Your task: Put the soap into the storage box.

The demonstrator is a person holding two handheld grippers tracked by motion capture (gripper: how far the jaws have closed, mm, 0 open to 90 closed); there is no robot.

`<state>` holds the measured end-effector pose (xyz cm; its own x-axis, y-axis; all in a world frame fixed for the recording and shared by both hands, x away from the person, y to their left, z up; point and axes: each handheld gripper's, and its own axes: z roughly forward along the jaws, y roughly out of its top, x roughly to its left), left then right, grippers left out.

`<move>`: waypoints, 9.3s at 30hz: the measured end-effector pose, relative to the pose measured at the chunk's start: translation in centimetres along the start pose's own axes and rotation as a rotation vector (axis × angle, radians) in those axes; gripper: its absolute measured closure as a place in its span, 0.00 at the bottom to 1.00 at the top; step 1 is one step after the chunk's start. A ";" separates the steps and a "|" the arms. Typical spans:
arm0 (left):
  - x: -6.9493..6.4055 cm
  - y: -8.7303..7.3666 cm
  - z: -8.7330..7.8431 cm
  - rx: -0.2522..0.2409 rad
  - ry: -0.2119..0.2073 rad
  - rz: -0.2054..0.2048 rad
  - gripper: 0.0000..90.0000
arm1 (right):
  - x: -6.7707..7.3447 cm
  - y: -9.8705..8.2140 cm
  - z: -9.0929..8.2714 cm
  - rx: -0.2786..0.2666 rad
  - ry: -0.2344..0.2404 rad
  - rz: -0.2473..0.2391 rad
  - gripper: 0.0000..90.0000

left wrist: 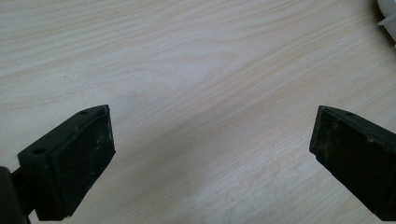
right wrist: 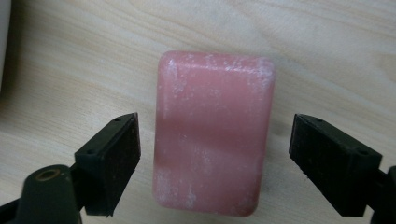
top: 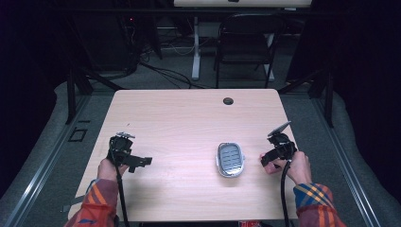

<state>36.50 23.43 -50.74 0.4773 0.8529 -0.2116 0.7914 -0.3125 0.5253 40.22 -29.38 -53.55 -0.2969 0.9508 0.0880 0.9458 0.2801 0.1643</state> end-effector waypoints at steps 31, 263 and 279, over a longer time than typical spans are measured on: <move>0.0 0.0 0.0 -0.003 -0.002 -0.001 0.00 | 0.0 -0.2 -0.2 -0.006 0.001 0.031 0.41; -0.2 0.1 -0.1 -0.011 -0.009 0.017 0.00 | 12.1 6.0 -3.4 0.022 0.097 -0.095 0.49; -0.3 0.1 0.0 -0.014 -0.007 0.018 0.00 | 9.0 4.0 -7.3 -0.082 0.066 -0.207 0.22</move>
<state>36.47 23.18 -50.60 0.4940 0.8443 -0.2079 0.7773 -0.3217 0.5407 40.41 -20.64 -44.96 -0.4942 0.8627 0.1073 0.8506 0.4544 0.2648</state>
